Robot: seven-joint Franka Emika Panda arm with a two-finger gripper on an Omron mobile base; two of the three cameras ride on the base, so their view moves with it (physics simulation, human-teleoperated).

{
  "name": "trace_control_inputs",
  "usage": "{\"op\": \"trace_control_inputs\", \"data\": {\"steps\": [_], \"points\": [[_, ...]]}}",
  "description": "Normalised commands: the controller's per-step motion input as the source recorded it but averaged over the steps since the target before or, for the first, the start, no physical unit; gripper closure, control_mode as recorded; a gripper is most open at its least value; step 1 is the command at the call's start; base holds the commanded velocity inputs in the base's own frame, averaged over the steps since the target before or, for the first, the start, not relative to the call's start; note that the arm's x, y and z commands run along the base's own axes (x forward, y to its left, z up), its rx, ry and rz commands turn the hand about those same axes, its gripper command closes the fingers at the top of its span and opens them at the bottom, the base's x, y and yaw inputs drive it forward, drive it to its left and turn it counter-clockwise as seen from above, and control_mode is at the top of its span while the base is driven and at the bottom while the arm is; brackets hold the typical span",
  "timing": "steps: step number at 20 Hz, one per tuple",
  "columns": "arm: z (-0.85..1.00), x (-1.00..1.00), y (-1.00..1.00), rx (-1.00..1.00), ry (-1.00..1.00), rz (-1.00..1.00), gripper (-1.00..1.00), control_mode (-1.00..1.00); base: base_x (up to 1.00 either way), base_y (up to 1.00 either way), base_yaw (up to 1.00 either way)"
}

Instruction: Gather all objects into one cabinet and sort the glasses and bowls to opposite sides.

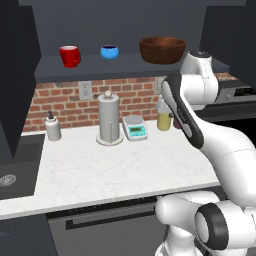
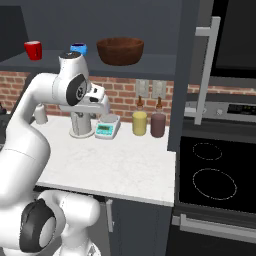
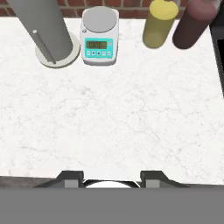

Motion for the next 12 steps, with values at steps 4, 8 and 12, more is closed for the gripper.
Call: {"op": "trace_control_inputs", "data": {"steps": [4,8,12], "points": [[-0.01,-0.12,-0.06,0.02,-0.01,0.00,-1.00,-1.00,0.00,0.00,0.00],[-0.05,-0.40,-0.10,0.05,-0.15,0.00,-1.00,-1.00,0.00,0.00,0.00],[0.00,-1.00,-0.14,0.14,-0.57,0.08,-1.00,-1.00,0.00,0.00,0.00]]}}
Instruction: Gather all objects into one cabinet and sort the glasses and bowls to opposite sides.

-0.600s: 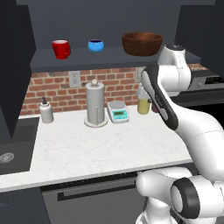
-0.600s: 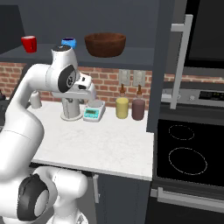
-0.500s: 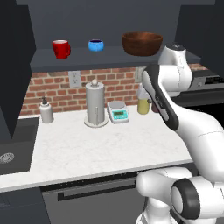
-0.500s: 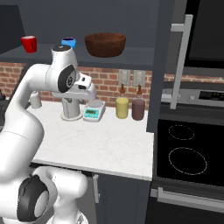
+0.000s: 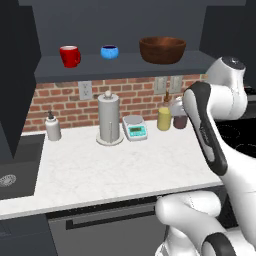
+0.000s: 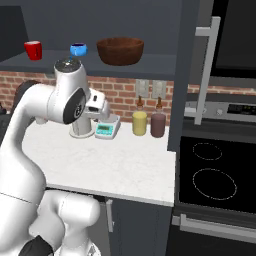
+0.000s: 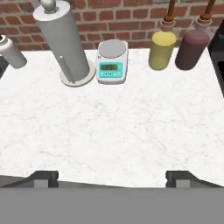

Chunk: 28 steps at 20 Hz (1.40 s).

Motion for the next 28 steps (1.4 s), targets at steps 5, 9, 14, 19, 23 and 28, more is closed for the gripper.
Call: {"op": "trace_control_inputs", "data": {"steps": [5,9,14,19,23,28], "points": [[0.28,-1.00,-0.01,0.08,-0.44,0.05,-1.00,-1.00,0.00,0.00,0.00],[0.74,-0.99,0.00,0.01,-0.19,0.00,-1.00,-1.00,0.00,0.00,0.00],[1.00,-0.69,0.00,0.00,0.00,0.01,-1.00,-1.00,0.00,0.00,0.00],[0.75,-0.56,0.00,-0.07,0.09,0.00,-1.00,-1.00,0.00,0.00,0.00],[0.18,-0.70,0.00,-0.22,0.06,0.07,-1.00,-1.00,0.00,0.00,0.00],[0.00,-0.21,0.00,-0.05,0.00,0.06,-1.00,-1.00,0.00,0.00,0.00]]}}
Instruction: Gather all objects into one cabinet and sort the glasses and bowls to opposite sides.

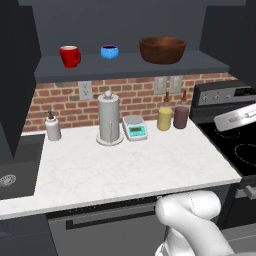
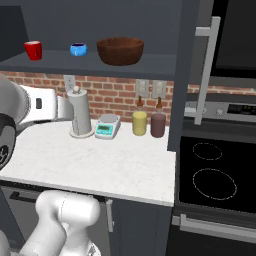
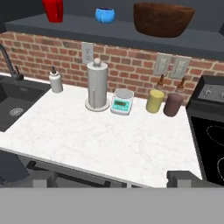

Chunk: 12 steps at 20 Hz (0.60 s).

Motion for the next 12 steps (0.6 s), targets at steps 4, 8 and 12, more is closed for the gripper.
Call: {"op": "trace_control_inputs", "data": {"steps": [4,8,12], "points": [[0.00,-0.01,0.00,0.00,0.00,0.00,-1.00,-1.00,0.00,0.00,0.00],[-0.03,0.00,0.00,0.00,0.00,0.00,-1.00,-1.00,0.00,0.00,0.00],[-0.08,-0.01,0.00,0.00,0.00,0.01,-1.00,-1.00,0.00,0.00,0.00]]}}
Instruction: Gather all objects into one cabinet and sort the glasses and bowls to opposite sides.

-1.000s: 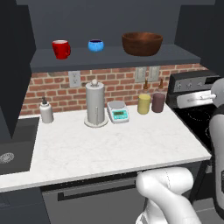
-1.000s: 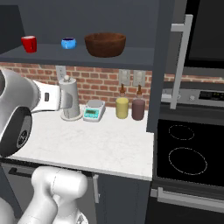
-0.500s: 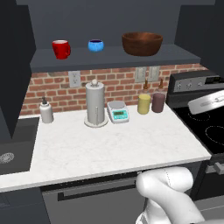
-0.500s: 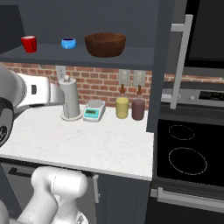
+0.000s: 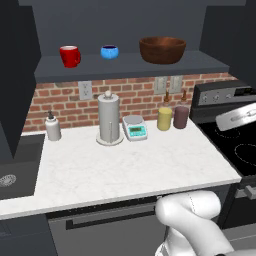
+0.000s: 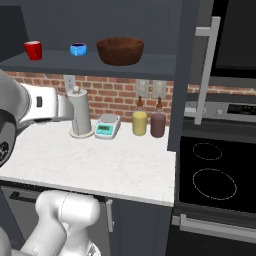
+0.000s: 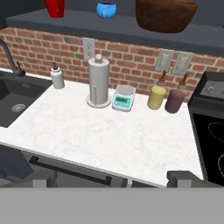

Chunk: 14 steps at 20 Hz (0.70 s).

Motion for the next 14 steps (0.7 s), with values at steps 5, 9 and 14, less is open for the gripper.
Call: {"op": "trace_control_inputs", "data": {"steps": [5,9,14], "points": [[-0.16,-0.08,-0.02,0.00,0.00,0.03,-1.00,-1.00,0.00,0.00,0.00],[-0.18,-0.15,-0.05,0.00,0.00,0.01,-1.00,-1.00,0.00,0.00,0.00],[-0.17,-0.16,0.00,0.00,0.00,0.00,-1.00,-1.00,0.00,0.00,0.00]]}}
